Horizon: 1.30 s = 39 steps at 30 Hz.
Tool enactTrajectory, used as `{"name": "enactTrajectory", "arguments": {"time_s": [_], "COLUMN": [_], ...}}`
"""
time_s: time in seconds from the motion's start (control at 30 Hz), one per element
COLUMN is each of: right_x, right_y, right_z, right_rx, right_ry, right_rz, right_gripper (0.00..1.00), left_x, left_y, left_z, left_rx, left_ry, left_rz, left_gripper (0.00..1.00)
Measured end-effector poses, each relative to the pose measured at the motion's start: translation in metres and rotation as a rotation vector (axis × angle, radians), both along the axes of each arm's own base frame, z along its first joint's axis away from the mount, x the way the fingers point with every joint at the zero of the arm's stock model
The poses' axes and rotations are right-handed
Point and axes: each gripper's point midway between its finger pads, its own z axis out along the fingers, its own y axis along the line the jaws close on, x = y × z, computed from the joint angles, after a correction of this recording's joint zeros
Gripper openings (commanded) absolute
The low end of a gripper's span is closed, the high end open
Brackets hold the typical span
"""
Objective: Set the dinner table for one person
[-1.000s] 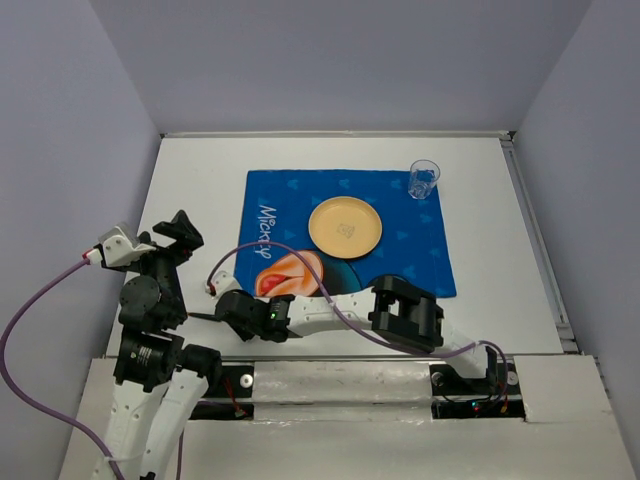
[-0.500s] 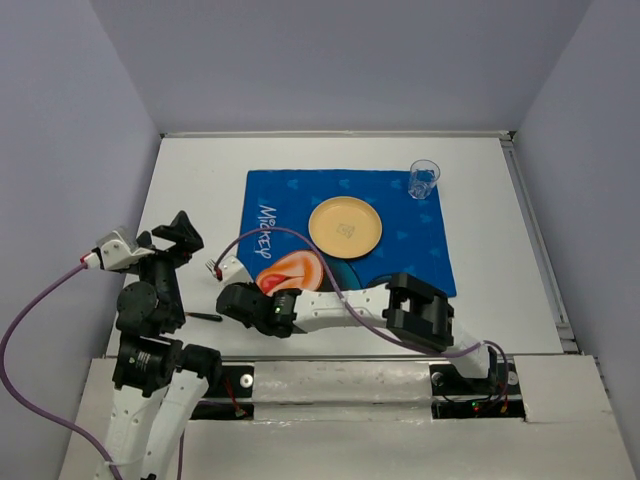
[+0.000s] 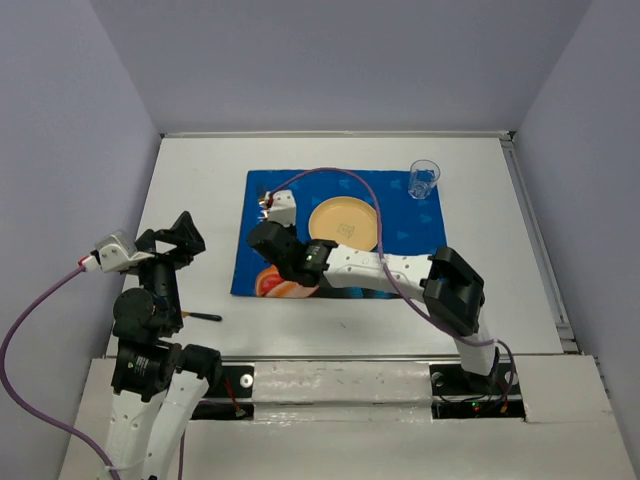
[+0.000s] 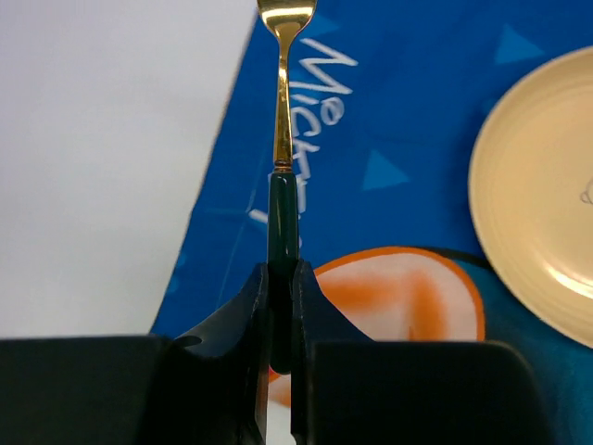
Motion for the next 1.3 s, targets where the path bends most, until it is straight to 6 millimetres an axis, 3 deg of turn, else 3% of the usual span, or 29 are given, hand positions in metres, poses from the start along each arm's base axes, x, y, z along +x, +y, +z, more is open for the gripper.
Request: {"name": "enactTrajectory", "arguments": {"time_s": [0.1,0.27,0.5,0.63,1.0,1.03,1.07,1.13,1.2,1.3], "right_x": [0.032,0.058,0.054,0.048,0.049,0.049,0.049,0.049,0.049,0.049], "right_y": [-0.027,-0.042,-0.037,-0.034,-0.03,-0.029,-0.029,-0.029,-0.028,-0.027], "right_z": [-0.016,-0.04,-0.097,-0.116,-0.129,-0.128,-0.129,-0.129,-0.13,-0.13], "right_rx": [0.044,0.084,0.039,0.029,0.025,0.026,0.025,0.023,0.027,0.033], "right_ry": [0.048,0.099,0.192,0.238,0.257,0.257,0.258,0.259,0.261,0.265], "right_rz": [-0.125,-0.22,-0.21,-0.202,-0.205,-0.205,-0.205,-0.205,-0.206,-0.204], "right_gripper": [0.0,0.0,0.0,0.0,0.0,0.03,0.15,0.24,0.41,0.44], "left_x": [0.001,0.001,-0.001,-0.002,-0.002,-0.002,-0.002,-0.002,-0.002,-0.002], "left_y": [-0.005,-0.018,-0.023,-0.024,-0.026,-0.026,-0.026,-0.026,-0.026,-0.026], "left_z": [0.0,0.0,0.002,0.003,0.003,0.003,0.003,0.003,0.003,0.003], "left_rx": [-0.002,-0.001,-0.008,-0.008,-0.008,-0.008,-0.008,-0.008,-0.008,-0.008], "left_ry": [0.0,-0.001,-0.014,-0.015,-0.016,-0.016,-0.016,-0.016,-0.016,-0.016], "left_rz": [-0.025,-0.082,-0.112,-0.119,-0.126,-0.126,-0.126,-0.127,-0.127,-0.127], "left_gripper": [0.99,0.99,0.99,0.99,0.99,0.99,0.99,0.99,0.99,0.99]}}
